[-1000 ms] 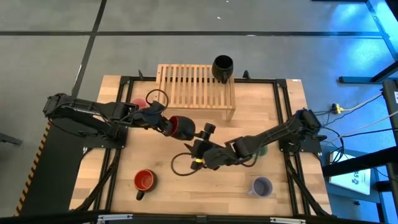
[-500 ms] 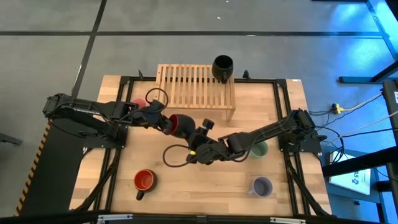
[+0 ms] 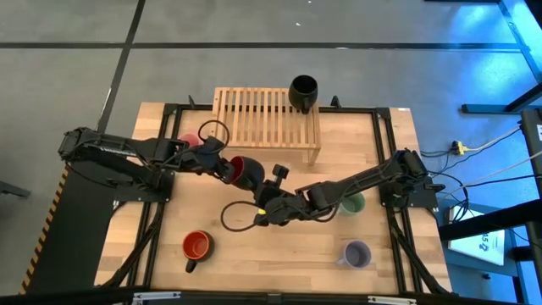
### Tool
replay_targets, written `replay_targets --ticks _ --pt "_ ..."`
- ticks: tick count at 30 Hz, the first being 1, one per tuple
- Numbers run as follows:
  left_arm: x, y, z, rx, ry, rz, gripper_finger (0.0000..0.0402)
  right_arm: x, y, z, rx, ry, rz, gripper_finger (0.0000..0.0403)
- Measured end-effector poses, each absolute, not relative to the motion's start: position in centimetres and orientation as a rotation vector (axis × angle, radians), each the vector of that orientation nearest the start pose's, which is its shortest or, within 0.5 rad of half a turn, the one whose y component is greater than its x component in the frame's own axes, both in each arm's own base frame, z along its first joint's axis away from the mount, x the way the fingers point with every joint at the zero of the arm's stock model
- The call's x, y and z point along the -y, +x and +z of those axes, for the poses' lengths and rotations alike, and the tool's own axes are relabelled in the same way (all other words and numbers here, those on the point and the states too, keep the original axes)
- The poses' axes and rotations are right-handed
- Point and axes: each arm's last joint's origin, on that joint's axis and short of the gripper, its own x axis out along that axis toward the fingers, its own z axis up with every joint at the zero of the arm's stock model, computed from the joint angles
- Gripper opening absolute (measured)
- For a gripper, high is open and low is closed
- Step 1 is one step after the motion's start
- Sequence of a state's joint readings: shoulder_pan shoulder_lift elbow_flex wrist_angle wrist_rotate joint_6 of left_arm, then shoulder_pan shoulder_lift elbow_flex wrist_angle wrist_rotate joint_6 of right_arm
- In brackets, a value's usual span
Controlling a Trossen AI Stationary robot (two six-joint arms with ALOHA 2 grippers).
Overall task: Place coffee mugs
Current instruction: Put the red black mug on the shelf
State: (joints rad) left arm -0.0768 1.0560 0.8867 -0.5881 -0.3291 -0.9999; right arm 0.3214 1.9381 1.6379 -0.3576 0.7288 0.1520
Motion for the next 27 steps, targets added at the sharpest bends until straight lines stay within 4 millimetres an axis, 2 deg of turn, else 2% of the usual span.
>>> replay_targets --ticks 6,12,16,21,27 --pt "0.6 18.8 30.5 -0.48 -0.817 0.521 0.0112 -11.7 41.5 28.7 -0.534 -0.14 -0.44 0.0042" --pt "0.2 14.3 33.6 -0.318 -0.77 0.392 0.0121 -11.2 40.6 31.3 -0.434 -0.078 -0.521 0.0042" --pt "0.0 11.2 35.0 -0.214 -0.703 0.336 0.0122 -10.7 40.8 32.3 -0.332 -0.044 -0.614 0.0042" --pt "-0.2 8.3 35.8 -0.124 -0.63 0.289 0.0123 -8.6 42.0 33.5 -0.162 0.032 -0.775 0.0042" --pt "-0.3 7.0 36.1 -0.091 -0.581 0.26 0.0123 -5.7 42.9 32.5 -0.109 -0.005 -1.06 0.0042"
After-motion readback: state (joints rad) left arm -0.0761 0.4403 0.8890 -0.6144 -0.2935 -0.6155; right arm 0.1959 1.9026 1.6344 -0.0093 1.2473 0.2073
